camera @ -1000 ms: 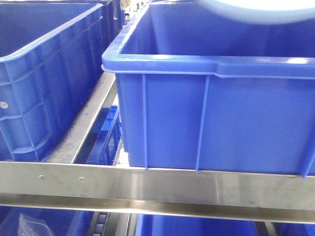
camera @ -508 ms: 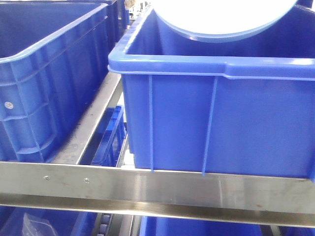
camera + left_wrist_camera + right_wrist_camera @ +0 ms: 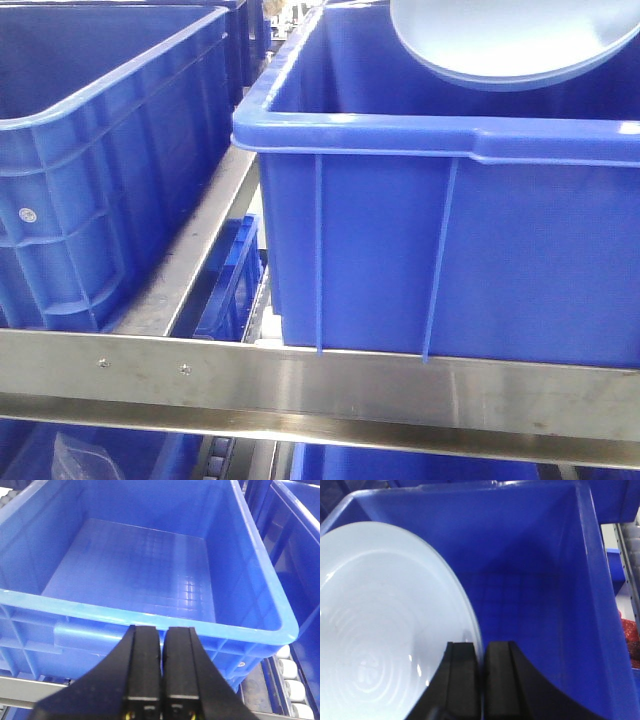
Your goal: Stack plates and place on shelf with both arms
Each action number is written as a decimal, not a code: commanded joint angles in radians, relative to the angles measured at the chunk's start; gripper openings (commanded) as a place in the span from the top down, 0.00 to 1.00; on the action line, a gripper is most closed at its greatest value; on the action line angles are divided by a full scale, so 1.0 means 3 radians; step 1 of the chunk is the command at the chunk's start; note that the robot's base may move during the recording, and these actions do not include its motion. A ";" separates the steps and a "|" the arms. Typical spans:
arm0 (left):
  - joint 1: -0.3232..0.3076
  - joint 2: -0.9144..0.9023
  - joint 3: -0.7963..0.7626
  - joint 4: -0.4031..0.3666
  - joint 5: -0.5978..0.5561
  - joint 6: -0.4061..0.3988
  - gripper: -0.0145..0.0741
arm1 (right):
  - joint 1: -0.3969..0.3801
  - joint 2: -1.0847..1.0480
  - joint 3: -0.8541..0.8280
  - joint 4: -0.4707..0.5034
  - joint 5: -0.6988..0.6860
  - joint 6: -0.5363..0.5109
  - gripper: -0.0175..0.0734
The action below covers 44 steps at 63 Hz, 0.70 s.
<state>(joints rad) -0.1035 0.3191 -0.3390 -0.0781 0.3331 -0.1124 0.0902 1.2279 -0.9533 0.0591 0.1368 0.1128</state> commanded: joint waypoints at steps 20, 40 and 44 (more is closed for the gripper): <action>0.0001 0.0028 -0.0102 -0.0012 -0.0304 -0.0030 0.73 | -0.0022 -0.0167 -0.0135 -0.0003 -0.0235 -0.0012 0.16; 0.0001 0.0028 -0.0102 -0.0012 -0.0304 -0.0030 0.73 | -0.0022 -0.1022 -0.0049 -0.0003 0.0067 -0.0012 0.52; 0.0001 0.0028 -0.0102 -0.0012 -0.0304 -0.0030 0.73 | -0.0022 -0.1285 0.0102 -0.0003 0.0084 -0.0012 0.69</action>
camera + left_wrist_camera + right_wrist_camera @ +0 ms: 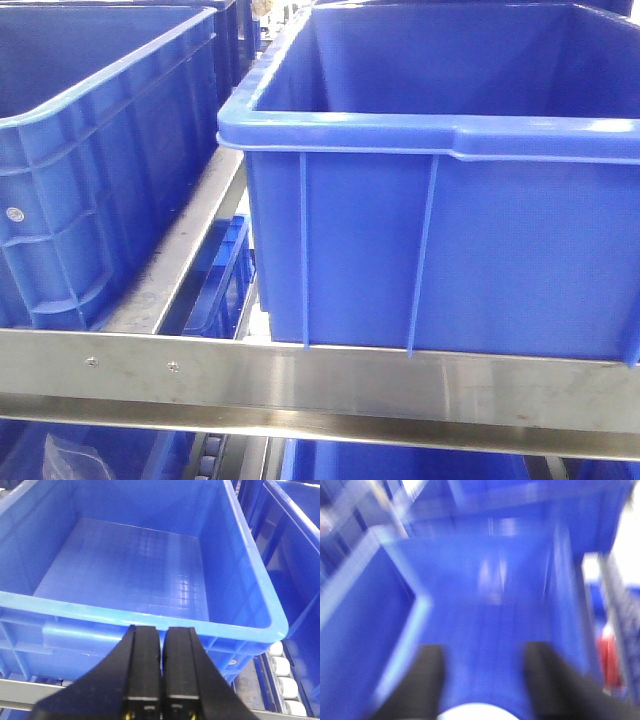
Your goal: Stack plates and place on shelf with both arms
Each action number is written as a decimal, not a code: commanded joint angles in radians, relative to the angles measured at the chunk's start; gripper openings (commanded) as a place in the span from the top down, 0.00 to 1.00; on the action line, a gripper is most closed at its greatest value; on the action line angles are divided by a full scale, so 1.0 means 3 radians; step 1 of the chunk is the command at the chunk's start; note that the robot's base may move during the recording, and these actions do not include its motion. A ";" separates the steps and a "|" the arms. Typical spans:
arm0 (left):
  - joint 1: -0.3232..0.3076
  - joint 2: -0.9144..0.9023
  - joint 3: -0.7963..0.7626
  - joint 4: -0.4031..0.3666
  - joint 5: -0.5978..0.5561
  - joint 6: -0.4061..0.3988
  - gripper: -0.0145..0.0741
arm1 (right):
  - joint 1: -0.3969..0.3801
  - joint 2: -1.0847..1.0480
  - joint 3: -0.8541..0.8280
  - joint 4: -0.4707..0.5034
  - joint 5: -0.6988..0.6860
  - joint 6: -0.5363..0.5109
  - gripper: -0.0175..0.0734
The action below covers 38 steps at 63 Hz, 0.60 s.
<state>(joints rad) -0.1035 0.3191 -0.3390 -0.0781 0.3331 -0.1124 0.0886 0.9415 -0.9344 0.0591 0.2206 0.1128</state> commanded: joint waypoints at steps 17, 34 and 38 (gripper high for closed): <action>0.0001 0.0028 -0.0102 -0.0012 -0.0304 -0.0030 0.73 | -0.0016 -0.1540 0.1110 -0.0003 -0.0245 -0.0012 0.75; 0.0001 0.0028 -0.0102 -0.0012 -0.0304 -0.0030 0.73 | -0.0016 -0.2273 0.1901 -0.0003 -0.0235 -0.0009 0.75; 0.0001 0.0028 -0.0102 -0.0012 -0.0304 -0.0030 0.73 | -0.0016 -0.2331 0.1918 0.0000 -0.0171 -0.0009 0.75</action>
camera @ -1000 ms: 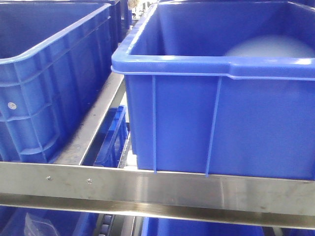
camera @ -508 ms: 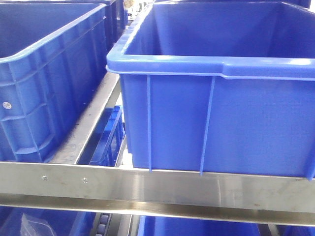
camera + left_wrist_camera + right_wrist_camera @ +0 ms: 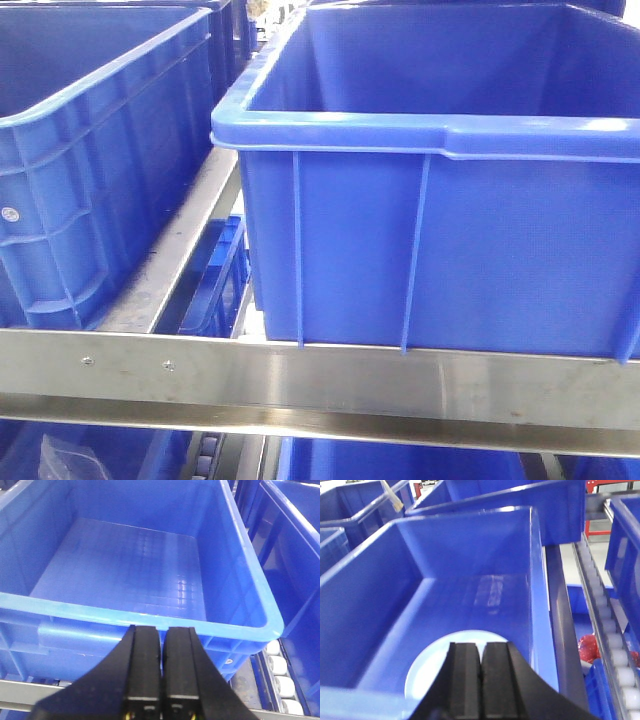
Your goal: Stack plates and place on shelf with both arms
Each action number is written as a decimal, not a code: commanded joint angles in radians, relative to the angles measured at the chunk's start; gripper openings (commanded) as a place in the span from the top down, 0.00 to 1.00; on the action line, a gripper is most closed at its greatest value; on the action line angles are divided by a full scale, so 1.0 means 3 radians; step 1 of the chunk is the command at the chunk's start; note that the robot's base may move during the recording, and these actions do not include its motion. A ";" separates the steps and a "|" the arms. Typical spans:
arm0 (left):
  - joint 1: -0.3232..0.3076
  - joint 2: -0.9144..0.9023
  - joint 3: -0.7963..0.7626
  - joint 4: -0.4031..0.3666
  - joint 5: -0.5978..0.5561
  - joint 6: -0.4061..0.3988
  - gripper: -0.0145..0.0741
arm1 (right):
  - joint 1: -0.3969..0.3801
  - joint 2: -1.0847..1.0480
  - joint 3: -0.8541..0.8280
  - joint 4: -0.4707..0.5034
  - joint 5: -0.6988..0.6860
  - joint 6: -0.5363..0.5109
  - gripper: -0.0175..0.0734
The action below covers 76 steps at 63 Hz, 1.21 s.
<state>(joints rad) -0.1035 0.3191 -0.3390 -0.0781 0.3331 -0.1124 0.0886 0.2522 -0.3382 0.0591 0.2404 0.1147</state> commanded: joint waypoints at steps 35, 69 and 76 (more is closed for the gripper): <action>0.0001 0.0028 -0.0102 -0.0012 -0.0304 -0.0030 0.73 | -0.0016 -0.0032 -0.0048 0.0000 -0.0275 -0.0016 0.75; 0.0001 0.0035 -0.0102 -0.0012 -0.0298 -0.0030 0.73 | -0.0276 -0.0946 0.1173 -0.0026 -0.0752 -0.0015 0.75; 0.0001 0.0035 -0.0102 -0.0012 -0.0298 -0.0030 0.73 | -0.0276 -0.0949 0.1168 -0.0026 -0.0694 -0.0015 0.75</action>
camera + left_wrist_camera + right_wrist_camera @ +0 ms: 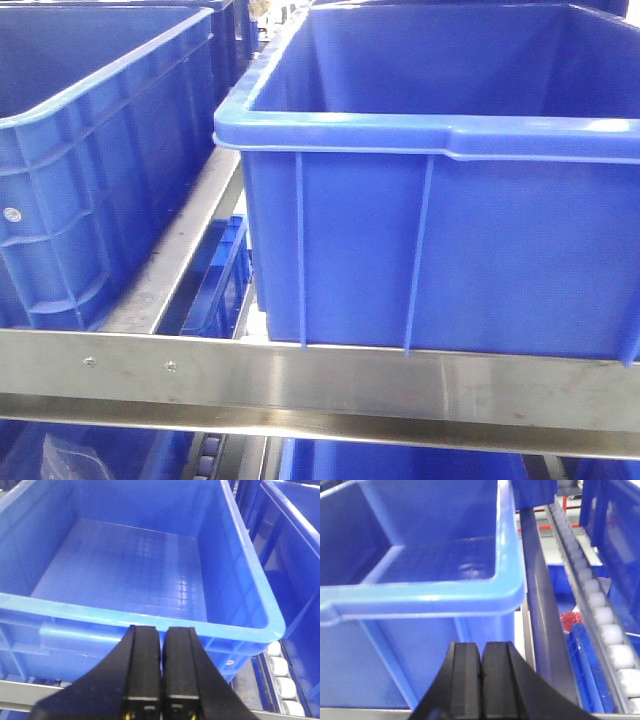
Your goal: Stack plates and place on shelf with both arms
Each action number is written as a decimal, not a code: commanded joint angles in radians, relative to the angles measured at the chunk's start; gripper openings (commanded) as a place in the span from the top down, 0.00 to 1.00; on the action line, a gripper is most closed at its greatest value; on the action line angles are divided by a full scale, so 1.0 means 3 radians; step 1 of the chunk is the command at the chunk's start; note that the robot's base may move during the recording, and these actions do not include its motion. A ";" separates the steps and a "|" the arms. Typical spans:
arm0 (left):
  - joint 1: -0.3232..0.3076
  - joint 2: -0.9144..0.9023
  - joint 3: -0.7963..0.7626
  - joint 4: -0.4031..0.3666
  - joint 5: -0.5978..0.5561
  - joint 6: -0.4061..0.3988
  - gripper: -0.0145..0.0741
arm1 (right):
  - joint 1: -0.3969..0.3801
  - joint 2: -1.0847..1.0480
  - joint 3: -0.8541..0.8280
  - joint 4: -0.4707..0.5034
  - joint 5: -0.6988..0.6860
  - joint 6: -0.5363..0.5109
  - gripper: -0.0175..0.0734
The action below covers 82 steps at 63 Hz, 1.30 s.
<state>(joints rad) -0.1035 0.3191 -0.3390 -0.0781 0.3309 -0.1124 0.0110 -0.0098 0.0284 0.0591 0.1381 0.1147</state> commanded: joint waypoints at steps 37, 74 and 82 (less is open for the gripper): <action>0.0001 0.0035 -0.0102 -0.0012 -0.0291 -0.0030 0.73 | -0.0018 -0.0072 -0.0054 -0.0026 -0.0285 -0.0009 0.75; 0.0001 0.0035 -0.0102 -0.0012 -0.0291 -0.0030 0.73 | -0.0018 -0.0072 -0.0054 -0.0026 -0.0257 -0.0012 0.75; 0.0001 0.0035 -0.0102 -0.0012 -0.0291 -0.0030 0.73 | -0.0018 -0.0072 -0.0054 -0.0026 -0.0257 -0.0012 0.75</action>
<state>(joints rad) -0.1035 0.3191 -0.3390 -0.0781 0.3296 -0.1124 0.0110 -0.0098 0.0284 0.0591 0.1445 0.1147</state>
